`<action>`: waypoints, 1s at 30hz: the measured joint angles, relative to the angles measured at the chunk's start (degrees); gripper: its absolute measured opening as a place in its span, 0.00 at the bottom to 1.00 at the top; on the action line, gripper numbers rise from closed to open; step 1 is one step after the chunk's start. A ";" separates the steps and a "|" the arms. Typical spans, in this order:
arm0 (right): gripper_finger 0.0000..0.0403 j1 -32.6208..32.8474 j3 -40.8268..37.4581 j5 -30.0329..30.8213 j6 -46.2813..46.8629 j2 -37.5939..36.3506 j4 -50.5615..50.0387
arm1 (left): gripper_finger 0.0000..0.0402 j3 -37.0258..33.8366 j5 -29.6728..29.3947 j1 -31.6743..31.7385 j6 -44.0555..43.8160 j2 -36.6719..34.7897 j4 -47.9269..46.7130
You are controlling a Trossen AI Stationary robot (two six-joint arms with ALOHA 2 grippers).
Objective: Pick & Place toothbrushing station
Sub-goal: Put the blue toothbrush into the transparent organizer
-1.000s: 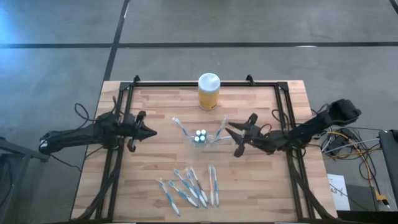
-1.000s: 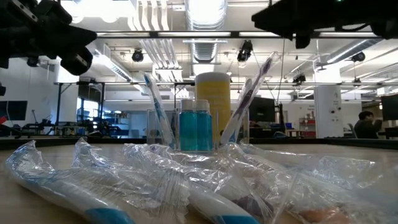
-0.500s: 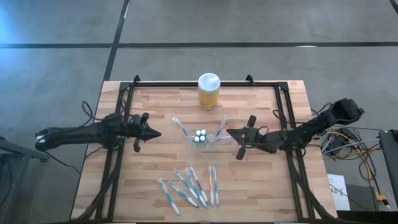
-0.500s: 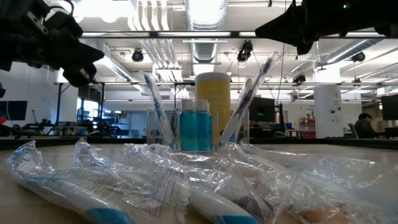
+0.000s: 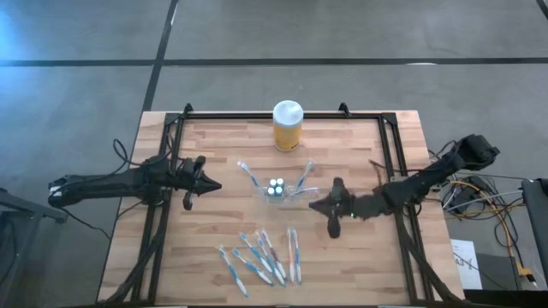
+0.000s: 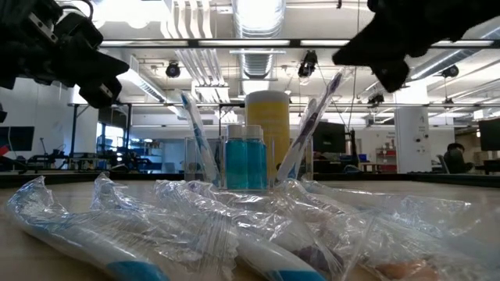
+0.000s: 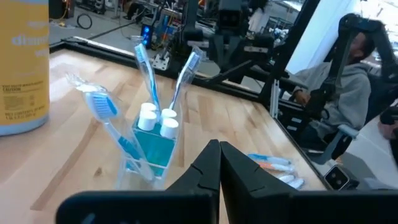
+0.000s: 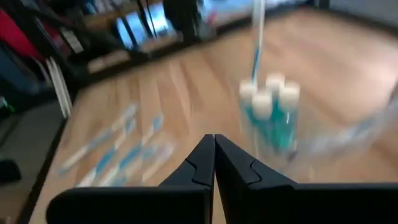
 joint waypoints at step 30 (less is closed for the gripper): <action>0.42 1.11 47.47 -19.68 30.76 39.44 -53.36 | 0.01 -0.57 4.41 -0.02 11.67 0.02 -1.25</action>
